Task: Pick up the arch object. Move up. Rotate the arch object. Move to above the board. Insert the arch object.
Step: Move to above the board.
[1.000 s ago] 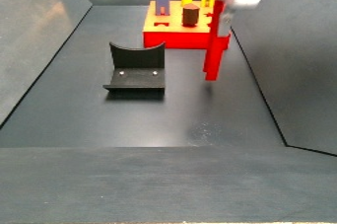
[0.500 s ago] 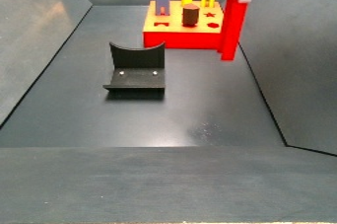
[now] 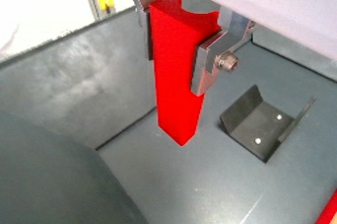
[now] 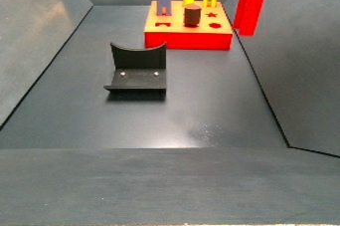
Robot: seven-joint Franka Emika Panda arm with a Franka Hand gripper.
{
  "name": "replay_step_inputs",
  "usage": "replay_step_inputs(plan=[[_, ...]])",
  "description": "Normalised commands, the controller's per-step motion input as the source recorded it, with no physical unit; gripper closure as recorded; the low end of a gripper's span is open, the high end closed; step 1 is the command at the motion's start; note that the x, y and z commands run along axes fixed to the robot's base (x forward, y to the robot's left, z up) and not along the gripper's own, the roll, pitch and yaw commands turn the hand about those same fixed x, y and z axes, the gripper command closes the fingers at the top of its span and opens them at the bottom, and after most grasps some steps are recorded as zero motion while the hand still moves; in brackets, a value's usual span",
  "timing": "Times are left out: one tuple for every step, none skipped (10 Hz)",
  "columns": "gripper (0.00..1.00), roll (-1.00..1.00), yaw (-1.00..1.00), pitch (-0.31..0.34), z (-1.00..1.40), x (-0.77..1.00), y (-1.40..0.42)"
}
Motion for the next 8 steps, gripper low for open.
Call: replay_step_inputs(plan=[[1.00, 0.00, -0.03, 0.086, 0.83, -0.04, 0.09], [1.00, -0.01, -0.03, 0.091, 0.66, -0.02, 0.07], [1.00, -0.01, -0.03, 0.093, 0.55, -0.01, 0.06], [1.00, -0.03, -0.03, 0.095, 0.28, 0.00, 0.03], [1.00, -0.03, -0.03, 0.093, 0.17, 0.00, 0.02], [1.00, -0.06, 1.00, 0.059, 0.05, 0.30, -1.00], [1.00, -0.05, 1.00, 0.059, 0.05, 0.31, -1.00], [1.00, -0.05, 1.00, 0.066, 0.05, 0.32, -1.00]])
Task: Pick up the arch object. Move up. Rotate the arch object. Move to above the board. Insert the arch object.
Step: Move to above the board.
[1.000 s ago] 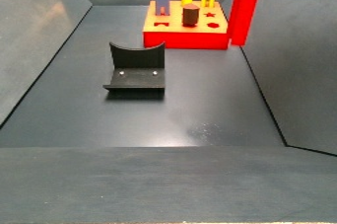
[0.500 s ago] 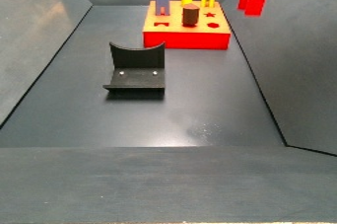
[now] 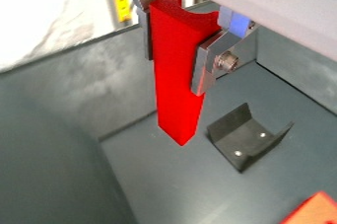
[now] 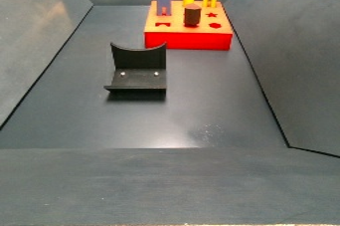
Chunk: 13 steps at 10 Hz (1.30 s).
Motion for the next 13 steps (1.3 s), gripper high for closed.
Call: replay_step_inputs(plan=[[1.00, -0.06, 1.00, 0.071, 0.05, 0.33, -1.00], [1.00, -0.06, 1.00, 0.073, 0.06, 0.33, -1.00], [1.00, -0.06, 1.00, 0.075, 0.06, 0.34, -1.00], [1.00, -0.06, 1.00, 0.076, 0.06, 0.34, -1.00], [1.00, -0.05, 1.00, 0.080, 0.07, 0.35, -1.00], [1.00, -0.06, 1.00, 0.083, 0.07, 0.36, -1.00], [1.00, -0.06, 1.00, 0.092, 0.07, 0.37, -1.00], [1.00, -0.06, 1.00, 0.095, 0.08, 0.38, -1.00], [1.00, -0.05, 1.00, 0.110, 0.08, 0.41, -1.00], [1.00, -0.05, 1.00, 0.118, 0.09, 0.42, -0.96], [1.00, -0.04, 1.00, 0.136, 0.07, 0.28, -0.57], [1.00, -0.03, 1.00, 0.139, 0.05, 0.19, -0.35], [1.00, -0.02, 1.00, 0.141, 0.03, 0.12, -0.19]])
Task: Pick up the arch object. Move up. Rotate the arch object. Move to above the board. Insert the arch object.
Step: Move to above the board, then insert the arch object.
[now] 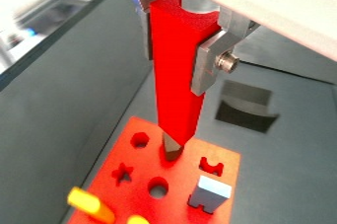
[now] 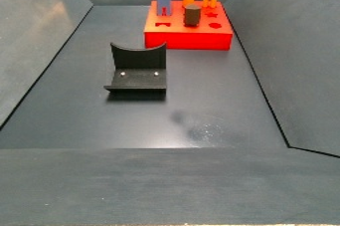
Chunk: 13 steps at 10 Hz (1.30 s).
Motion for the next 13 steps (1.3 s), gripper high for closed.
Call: replay_step_inputs(plan=[[1.00, -0.02, 1.00, 0.148, 0.03, 0.09, -0.14], [1.00, -0.01, 1.00, 0.180, 0.03, 0.07, -0.09], [1.00, 0.01, 0.82, 0.194, 0.03, 0.07, -0.06], [1.00, 0.02, 0.57, 0.178, 0.02, 0.07, -0.05], [1.00, 0.03, 0.42, 0.168, 0.03, 0.07, -0.04], [1.00, 0.03, 0.22, 0.157, 0.03, 0.07, -0.04], [1.00, 0.00, 0.00, -0.021, -0.04, 0.00, -0.04], [1.00, -0.04, -0.05, -0.046, -0.13, 0.21, 0.00], [1.00, 0.00, -0.29, -0.099, -0.33, 0.30, 0.03], [1.00, 0.02, -0.13, 0.003, -0.59, 1.00, 0.45], [1.00, 0.08, -0.04, 0.041, -0.66, 1.00, 0.50], [1.00, 0.13, 0.00, 0.084, -0.76, 1.00, 0.56], [1.00, 0.02, 0.00, 0.050, -0.84, 1.00, 0.61]])
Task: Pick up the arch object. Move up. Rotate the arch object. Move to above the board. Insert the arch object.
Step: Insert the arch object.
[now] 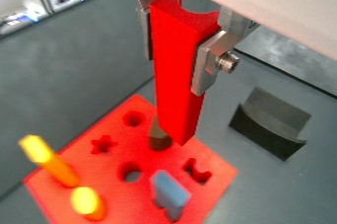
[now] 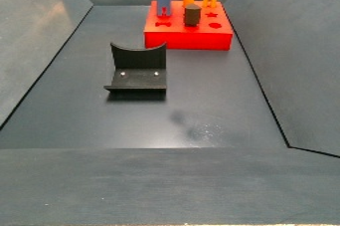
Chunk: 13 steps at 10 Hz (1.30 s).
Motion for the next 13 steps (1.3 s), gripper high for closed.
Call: replay_step_inputs(plan=[[1.00, 0.01, 0.00, 0.000, -0.94, 0.98, 0.53], [1.00, 0.08, 0.01, 0.000, -1.00, 0.62, 0.22], [1.00, 0.07, 0.11, -0.136, -0.88, 0.27, 0.00], [1.00, 0.16, 0.15, -0.079, -0.65, 0.07, -0.08], [1.00, 0.19, 0.20, -0.023, -0.58, 0.04, -0.01], [1.00, 0.20, 0.15, -0.026, -0.54, 0.00, 0.00], [1.00, 0.11, 0.01, -0.029, -0.27, -0.09, -0.04], [1.00, 0.04, 0.00, -0.009, -0.14, 0.00, -0.15], [1.00, 0.00, 0.00, -0.073, -0.13, 0.19, -0.14], [1.00, -0.03, 0.00, -0.094, -0.15, 0.27, -0.05], [1.00, 0.00, 0.00, -0.073, -0.33, 0.11, 0.00], [1.00, 0.10, 0.04, -0.041, -0.55, 0.00, 0.00], [1.00, 0.19, 0.07, -0.054, -0.58, -0.11, -0.07]])
